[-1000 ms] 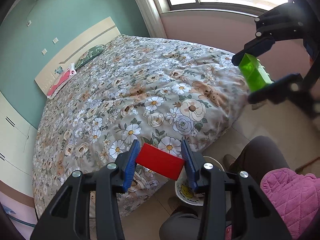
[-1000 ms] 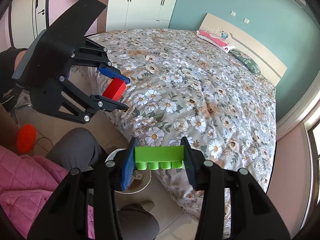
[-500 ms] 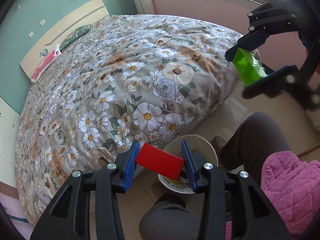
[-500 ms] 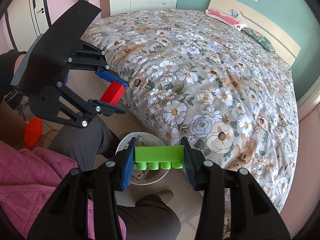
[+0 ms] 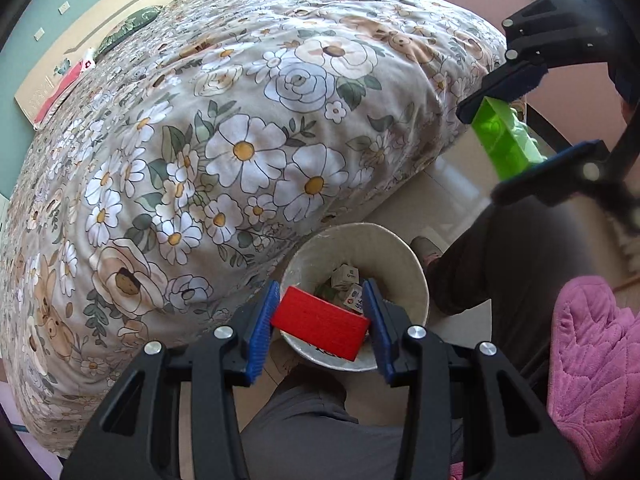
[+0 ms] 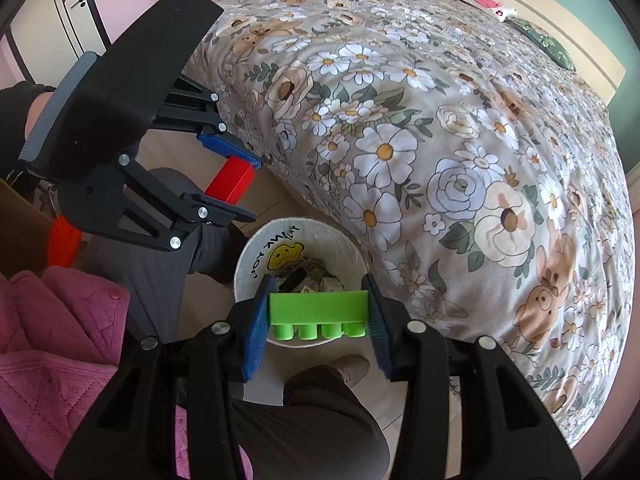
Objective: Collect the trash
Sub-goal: 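Carry the green brick and red block over the wastebasket with both tools, then open the right tool to drop the brick while the left tool drops the block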
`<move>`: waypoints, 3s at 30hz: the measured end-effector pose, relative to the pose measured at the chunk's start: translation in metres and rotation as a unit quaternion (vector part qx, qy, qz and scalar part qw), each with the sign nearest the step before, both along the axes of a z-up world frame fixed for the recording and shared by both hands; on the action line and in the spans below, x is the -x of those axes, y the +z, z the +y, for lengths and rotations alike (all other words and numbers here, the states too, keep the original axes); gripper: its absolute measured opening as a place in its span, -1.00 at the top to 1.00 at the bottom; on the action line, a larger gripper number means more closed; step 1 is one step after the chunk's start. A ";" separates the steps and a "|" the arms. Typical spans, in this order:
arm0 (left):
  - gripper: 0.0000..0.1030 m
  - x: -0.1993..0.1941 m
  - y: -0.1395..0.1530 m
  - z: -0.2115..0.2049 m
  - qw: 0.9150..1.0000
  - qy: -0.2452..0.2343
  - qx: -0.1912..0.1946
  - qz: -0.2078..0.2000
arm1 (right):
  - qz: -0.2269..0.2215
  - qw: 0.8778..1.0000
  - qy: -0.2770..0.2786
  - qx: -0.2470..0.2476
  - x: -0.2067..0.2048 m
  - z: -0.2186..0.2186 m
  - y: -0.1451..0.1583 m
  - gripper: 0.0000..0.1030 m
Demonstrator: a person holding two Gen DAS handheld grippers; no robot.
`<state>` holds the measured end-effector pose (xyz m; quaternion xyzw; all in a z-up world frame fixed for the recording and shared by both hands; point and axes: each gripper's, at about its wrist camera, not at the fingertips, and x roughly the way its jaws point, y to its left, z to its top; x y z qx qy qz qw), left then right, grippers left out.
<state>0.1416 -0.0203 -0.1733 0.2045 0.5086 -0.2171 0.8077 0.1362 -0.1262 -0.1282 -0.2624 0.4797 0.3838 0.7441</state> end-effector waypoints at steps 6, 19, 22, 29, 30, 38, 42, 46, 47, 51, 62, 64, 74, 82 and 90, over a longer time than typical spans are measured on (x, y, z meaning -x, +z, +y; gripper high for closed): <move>0.13 -0.003 -0.030 -0.003 1.000 0.000 0.003 0.022 | 0.028 1.000 -0.004 0.013 -0.004 0.003 -0.047 0.12; 0.13 -0.012 -0.105 -0.012 0.998 0.010 -0.002 0.063 | 0.094 0.995 -0.028 0.023 -0.023 0.005 -0.142 0.12; 0.13 -0.018 -0.122 -0.010 0.997 0.016 -0.008 0.073 | 0.108 0.993 -0.034 0.028 -0.025 0.006 -0.161 0.12; 0.13 -0.030 -0.164 -0.012 0.995 0.025 -0.012 0.098 | 0.135 0.990 -0.028 0.041 -0.025 0.016 -0.204 0.12; 0.13 -0.031 -0.170 -0.012 0.994 0.027 -0.011 0.103 | 0.139 0.989 -0.028 0.042 -0.026 0.017 -0.210 0.12; 0.13 -0.047 -0.207 -0.014 0.989 0.049 -0.007 0.136 | 0.173 0.984 -0.033 0.039 -0.032 0.025 -0.248 0.12; 0.13 -0.055 -0.220 -0.010 0.987 0.060 0.006 0.152 | 0.186 0.981 -0.037 0.032 -0.038 0.026 -0.262 0.12; 0.13 -0.061 -0.231 -0.007 0.983 0.066 0.016 0.169 | 0.198 0.979 -0.037 0.029 -0.041 0.028 -0.275 0.12; 0.13 -0.062 -0.234 -0.006 0.983 0.067 0.016 0.170 | 0.201 0.978 -0.037 0.030 -0.042 0.029 -0.279 0.12; 0.13 -0.064 -0.244 -0.006 0.980 0.068 0.017 0.185 | 0.210 0.976 -0.043 0.031 -0.044 0.031 -0.293 0.12; 0.12 -0.069 -0.261 -0.002 0.972 0.078 0.033 0.218 | 0.226 0.972 -0.053 0.021 -0.052 0.036 -0.314 0.12; 0.12 -0.070 -0.265 -0.001 0.970 0.081 0.038 0.225 | 0.231 0.971 -0.056 0.019 -0.054 0.037 -0.317 0.12; 0.12 -0.072 -0.284 0.000 0.958 0.097 0.063 0.262 | 0.249 0.967 -0.058 0.015 -0.057 0.041 -0.332 0.11; -0.32 -0.076 -0.277 0.005 0.950 0.121 0.108 0.265 | 0.254 0.964 -0.082 0.005 -0.064 0.036 -0.331 -0.17; -0.33 -0.076 -0.278 0.004 0.948 0.123 0.111 0.273 | 0.256 0.963 -0.084 0.003 -0.063 0.036 -0.328 -0.17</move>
